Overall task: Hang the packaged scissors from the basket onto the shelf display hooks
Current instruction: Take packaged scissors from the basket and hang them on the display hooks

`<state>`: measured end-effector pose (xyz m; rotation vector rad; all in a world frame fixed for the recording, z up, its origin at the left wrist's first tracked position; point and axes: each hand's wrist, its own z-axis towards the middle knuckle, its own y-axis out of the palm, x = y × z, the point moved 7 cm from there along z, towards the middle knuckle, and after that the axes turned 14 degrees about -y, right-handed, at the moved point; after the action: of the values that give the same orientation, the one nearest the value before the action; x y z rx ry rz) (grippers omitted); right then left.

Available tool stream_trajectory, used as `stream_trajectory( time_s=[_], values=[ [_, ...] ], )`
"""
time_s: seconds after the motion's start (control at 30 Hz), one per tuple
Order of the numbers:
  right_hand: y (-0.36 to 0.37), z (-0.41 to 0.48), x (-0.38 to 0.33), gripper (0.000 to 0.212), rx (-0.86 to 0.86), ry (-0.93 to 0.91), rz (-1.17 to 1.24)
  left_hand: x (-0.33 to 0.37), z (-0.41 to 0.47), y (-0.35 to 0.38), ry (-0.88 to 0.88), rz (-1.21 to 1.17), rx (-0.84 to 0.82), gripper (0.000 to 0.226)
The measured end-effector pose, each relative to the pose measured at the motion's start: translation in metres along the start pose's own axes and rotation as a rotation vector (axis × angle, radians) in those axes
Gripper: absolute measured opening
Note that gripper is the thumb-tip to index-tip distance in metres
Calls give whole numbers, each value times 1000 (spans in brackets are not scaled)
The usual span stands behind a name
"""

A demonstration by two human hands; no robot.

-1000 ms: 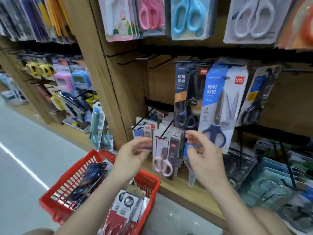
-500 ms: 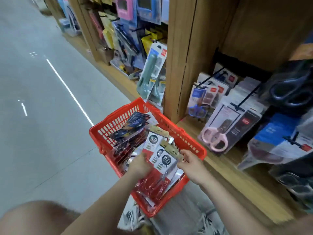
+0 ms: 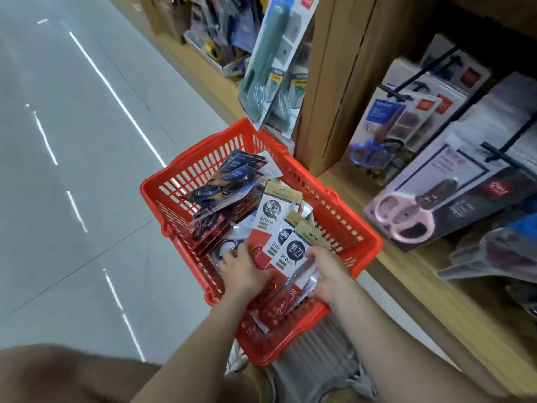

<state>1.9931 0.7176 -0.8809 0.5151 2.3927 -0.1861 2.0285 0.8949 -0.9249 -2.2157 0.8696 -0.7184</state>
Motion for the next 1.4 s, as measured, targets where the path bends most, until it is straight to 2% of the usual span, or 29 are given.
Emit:
stream_trajectory(
  time_s=[0.1,0.2,0.27,0.37,0.4,0.5,0.53,0.57,0.63,0.67,0.8,0.87,0.93,1.0,1.07,1.17,1.23,1.3,1.4],
  values=[
    [0,14,7,46,25,11,-3,1,5,-3,32,-124,31,87],
    [-2,23,14,27,31,38,72,-1,0,2,-51,-339,-175,75],
    [-1,25,19,11,17,64,112,3,-6,10,-43,-366,-300,57],
    [1,27,20,13,-18,51,129,12,-15,15,48,-360,-321,38],
    [1,28,17,21,-37,18,131,13,-18,12,55,-366,-318,36],
    [-3,26,8,72,-87,-74,134,9,-22,-9,56,-487,-294,35],
    [-4,25,6,81,-113,-98,139,6,-27,-19,35,-561,-300,36],
    [-4,22,2,79,-154,-118,154,5,-33,-29,22,-650,-310,37],
    [2,9,-8,58,-260,-134,186,7,-51,-46,-4,-808,-390,40],
    [6,2,-13,54,-317,-156,208,9,-61,-51,-4,-852,-448,41],
    [16,-21,-37,50,-479,-236,312,21,-101,-65,32,-913,-705,51],
    [18,-35,-46,51,-489,-256,320,30,-125,-68,73,-891,-789,47],
    [15,-46,-51,51,-418,-301,349,37,-145,-73,94,-904,-757,45],
    [4,-55,-54,45,-310,-356,390,42,-157,-85,115,-906,-601,44],
    [-7,-68,-59,42,-221,-422,397,50,-170,-97,216,-809,-442,39],
    [-21,-101,-76,24,-152,-582,385,63,-193,-108,414,-615,-260,39],
    [-31,-130,-89,27,-149,-693,362,67,-205,-118,458,-635,-133,36],
    [-44,-156,-100,29,-164,-759,389,71,-218,-124,446,-751,-121,30],
    [-64,-192,-112,17,-139,-853,364,76,-234,-127,403,-931,-214,23]
  ],
)
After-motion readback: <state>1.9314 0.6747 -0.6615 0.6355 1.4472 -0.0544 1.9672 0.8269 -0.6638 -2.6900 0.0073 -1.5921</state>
